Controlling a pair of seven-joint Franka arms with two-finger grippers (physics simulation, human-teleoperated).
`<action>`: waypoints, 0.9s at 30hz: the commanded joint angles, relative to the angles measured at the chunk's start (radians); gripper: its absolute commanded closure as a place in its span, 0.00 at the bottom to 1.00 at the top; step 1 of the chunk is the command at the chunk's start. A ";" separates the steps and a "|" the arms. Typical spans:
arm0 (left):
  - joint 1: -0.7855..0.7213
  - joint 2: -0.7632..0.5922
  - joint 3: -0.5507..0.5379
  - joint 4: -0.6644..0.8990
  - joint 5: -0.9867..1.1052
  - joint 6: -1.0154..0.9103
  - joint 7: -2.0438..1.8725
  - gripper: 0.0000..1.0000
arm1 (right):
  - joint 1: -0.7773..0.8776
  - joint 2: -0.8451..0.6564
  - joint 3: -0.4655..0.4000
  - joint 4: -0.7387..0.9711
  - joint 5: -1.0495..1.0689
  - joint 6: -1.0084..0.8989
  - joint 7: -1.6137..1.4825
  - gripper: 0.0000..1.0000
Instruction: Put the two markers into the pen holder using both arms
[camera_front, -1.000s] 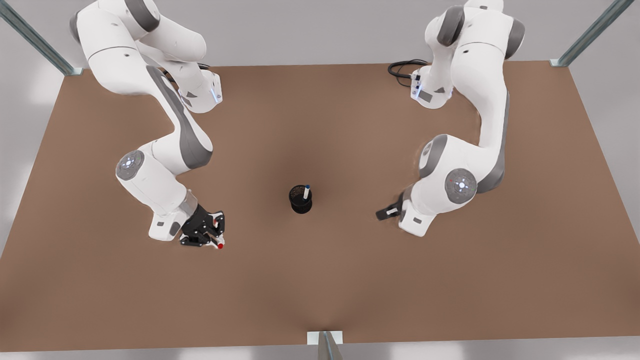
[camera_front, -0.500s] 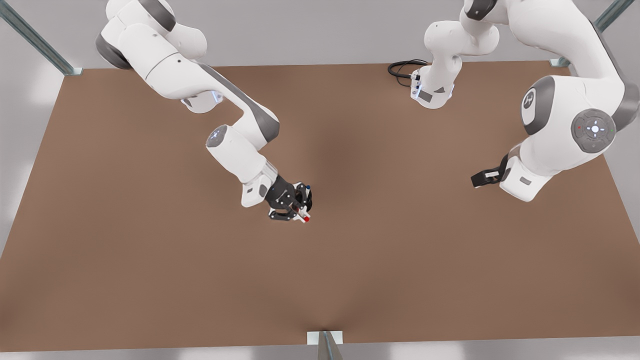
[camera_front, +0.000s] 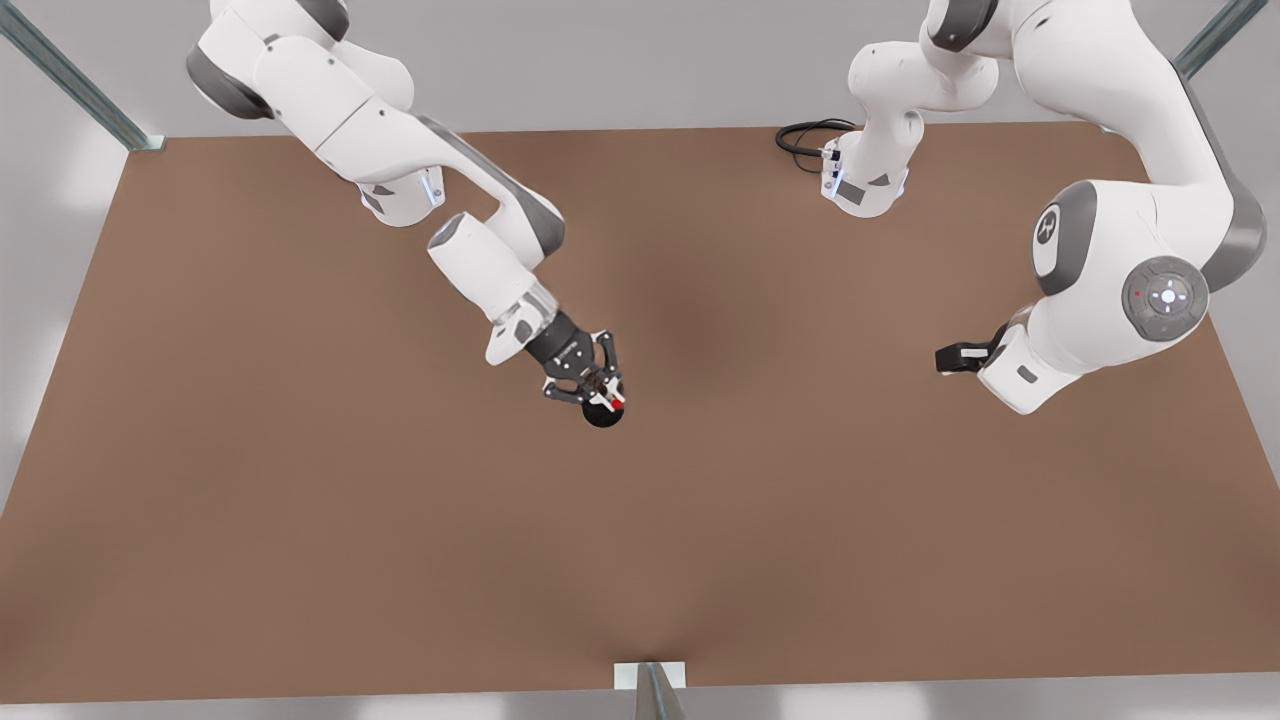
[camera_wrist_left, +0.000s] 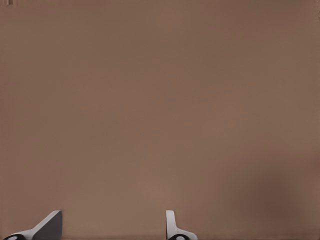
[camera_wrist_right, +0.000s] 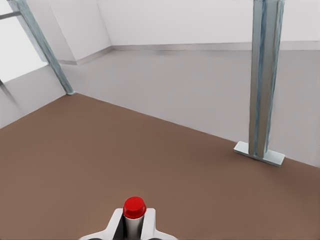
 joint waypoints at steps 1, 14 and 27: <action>-0.001 0.002 0.000 0.000 -0.003 -0.002 0.148 0.00 | -0.005 0.012 -0.003 0.001 0.000 0.066 0.038 0.79; 0.002 0.024 0.003 -0.001 -0.018 -0.002 0.144 0.00 | -0.048 -0.045 0.009 -0.097 0.000 0.099 0.041 0.79; 0.018 0.057 0.003 -0.003 -0.021 -0.005 0.142 0.00 | -0.006 0.020 -0.006 -0.134 0.000 0.166 0.032 0.78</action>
